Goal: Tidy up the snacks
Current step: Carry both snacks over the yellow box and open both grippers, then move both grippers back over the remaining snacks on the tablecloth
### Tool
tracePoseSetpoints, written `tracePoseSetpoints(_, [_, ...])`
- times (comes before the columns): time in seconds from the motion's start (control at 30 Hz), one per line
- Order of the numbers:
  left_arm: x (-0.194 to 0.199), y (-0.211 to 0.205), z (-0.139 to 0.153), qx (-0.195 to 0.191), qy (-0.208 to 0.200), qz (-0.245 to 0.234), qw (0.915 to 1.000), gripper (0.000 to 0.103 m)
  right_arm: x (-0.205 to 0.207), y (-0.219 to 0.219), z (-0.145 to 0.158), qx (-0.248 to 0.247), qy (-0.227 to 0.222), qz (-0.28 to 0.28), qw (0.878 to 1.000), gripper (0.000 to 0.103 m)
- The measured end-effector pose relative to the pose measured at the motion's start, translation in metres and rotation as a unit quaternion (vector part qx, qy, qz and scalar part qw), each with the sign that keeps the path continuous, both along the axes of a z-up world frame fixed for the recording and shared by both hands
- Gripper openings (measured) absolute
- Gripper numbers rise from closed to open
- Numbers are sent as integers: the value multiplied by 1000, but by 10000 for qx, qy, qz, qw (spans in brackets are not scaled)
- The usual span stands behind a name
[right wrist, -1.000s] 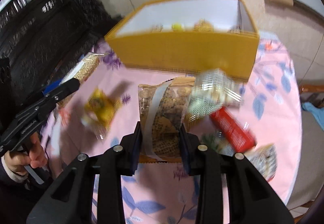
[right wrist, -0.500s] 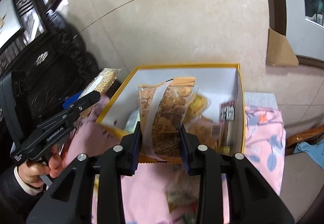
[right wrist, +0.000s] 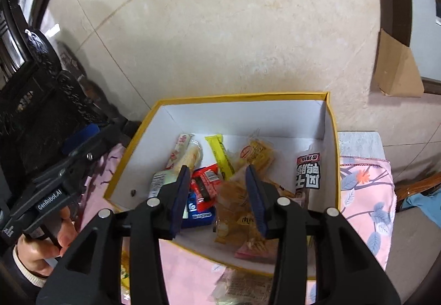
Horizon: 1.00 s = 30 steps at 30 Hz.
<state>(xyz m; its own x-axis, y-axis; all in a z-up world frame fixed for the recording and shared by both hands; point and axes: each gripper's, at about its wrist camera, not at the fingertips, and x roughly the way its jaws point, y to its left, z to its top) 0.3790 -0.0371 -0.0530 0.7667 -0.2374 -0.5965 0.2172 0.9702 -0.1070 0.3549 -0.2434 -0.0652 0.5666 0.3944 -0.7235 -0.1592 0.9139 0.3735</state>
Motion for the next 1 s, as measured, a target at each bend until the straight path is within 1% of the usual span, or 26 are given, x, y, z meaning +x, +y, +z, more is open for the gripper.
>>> tracePoseSetpoints(0.03, [-6,3,1,-23,6,17,10000,79,-5,0,3,12,-21,5,10000,44])
tracePoseSetpoints(0.1, [-22,8,4,-41,-41,76,10000,85,-18,-5,6,69,-38,46,10000,44])
tracePoseSetpoints(0.17, [-35,12,7,-21,-115,101,9999,85,-29,-8,8,73,-5,107,9999,44])
tracePoseSetpoints(0.27, [-55,15,11,33,-196,121,9997,88,-52,-12,9,-49,21,211,9998,45])
tracePoseSetpoints(0.33, [-70,21,13,2,-209,170,9996,89,-68,-13,9,-224,-1,262,9994,48])
tracePoseSetpoints(0.43, [-87,28,11,-2,-192,194,9996,90,-91,-15,-2,-413,102,344,9985,49])
tracePoseSetpoints(0.5, [-97,33,8,21,-143,230,9996,91,-104,-13,-15,-554,253,438,9972,49])
tracePoseSetpoints(0.57, [-107,41,2,-59,-13,288,9996,91,-114,-8,-28,-695,368,568,9953,49])
tracePoseSetpoints(0.7, [-122,56,-15,-88,273,447,9986,91,-125,6,-53,-1033,552,879,9892,49])
tracePoseSetpoints(0.77, [-130,65,-22,-26,395,556,9977,91,-124,14,-63,-1245,576,1025,9852,54])
tracePoseSetpoints(0.83, [-137,77,-31,-38,562,703,9959,91,-121,19,-68,-1481,491,1096,9817,60])
tracePoseSetpoints(0.93, [-147,93,-39,-67,722,896,9933,91,-114,29,-80,-1874,432,1339,9722,60])
tracePoseSetpoints(0.97, [-149,97,-40,-61,744,932,9928,91,-112,34,-86,-2103,413,1433,9662,60])
tracePoseSetpoints(1.0, [-152,101,-41,-43,763,964,9924,91,-109,35,-91,-2227,411,1497,9625,60])
